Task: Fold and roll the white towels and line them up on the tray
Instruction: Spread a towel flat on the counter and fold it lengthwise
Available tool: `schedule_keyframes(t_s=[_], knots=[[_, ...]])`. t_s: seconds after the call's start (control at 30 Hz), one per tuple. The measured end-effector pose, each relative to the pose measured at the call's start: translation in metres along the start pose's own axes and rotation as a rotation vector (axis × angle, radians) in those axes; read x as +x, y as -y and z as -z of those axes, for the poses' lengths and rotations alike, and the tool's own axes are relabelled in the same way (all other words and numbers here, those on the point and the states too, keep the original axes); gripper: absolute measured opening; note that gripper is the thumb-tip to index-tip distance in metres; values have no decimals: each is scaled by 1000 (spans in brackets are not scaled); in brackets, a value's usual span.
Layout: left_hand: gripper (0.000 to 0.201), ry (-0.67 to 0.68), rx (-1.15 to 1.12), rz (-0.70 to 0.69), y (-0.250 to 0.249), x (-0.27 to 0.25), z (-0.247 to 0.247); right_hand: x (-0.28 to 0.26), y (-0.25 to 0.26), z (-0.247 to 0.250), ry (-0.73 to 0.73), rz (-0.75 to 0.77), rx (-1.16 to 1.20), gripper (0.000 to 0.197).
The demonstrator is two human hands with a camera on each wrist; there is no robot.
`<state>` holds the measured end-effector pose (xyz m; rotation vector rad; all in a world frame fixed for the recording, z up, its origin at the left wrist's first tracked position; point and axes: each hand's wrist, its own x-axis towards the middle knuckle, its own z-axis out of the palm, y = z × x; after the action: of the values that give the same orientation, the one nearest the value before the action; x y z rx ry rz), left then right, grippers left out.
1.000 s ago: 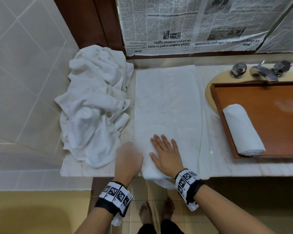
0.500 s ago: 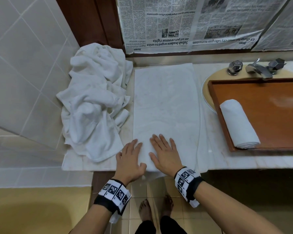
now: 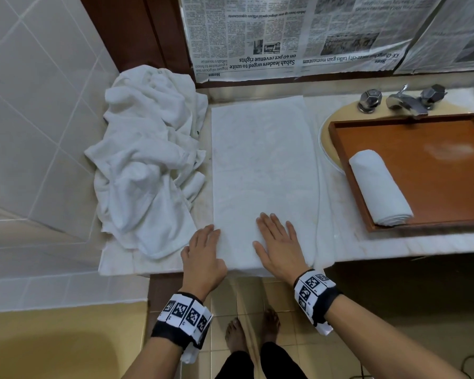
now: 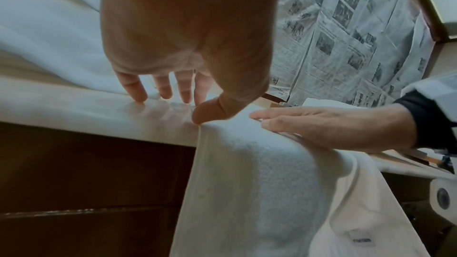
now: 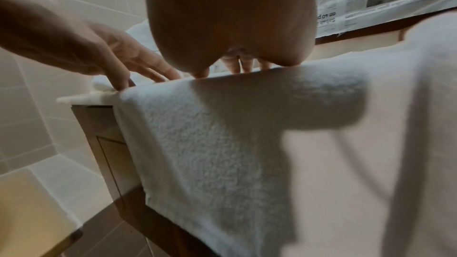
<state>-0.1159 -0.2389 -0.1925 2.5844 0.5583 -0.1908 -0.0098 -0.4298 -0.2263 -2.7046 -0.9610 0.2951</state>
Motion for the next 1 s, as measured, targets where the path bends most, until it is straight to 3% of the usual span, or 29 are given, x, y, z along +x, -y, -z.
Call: schedule_keyframes(t_s=[0.1,0.23,0.53,0.7,0.73,0.9,1.0], knots=[[66,-31,12,-146,-15,6,-10,-5,-7,2,-6,-35,-1,71],[66,32,61,-301,-36,26,-28,-12,-9,6,-37,-110,0,67],[62,-33,145,-269,-39,31,-37,-45,-74,29,-59,-307,-71,70],[68,-50,104,-142,-75,43,-35,-61,-99,46,-55,-417,-64,59],[65,-55,95,-163,-87,47,-37,-64,-101,47,-66,-415,-60,62],[55,25,112,-542,-149,60,-72,-64,-109,44,-153,-352,22,55],[59,99,153,-541,-165,63,-88,-73,-122,42,-137,-342,24,56]])
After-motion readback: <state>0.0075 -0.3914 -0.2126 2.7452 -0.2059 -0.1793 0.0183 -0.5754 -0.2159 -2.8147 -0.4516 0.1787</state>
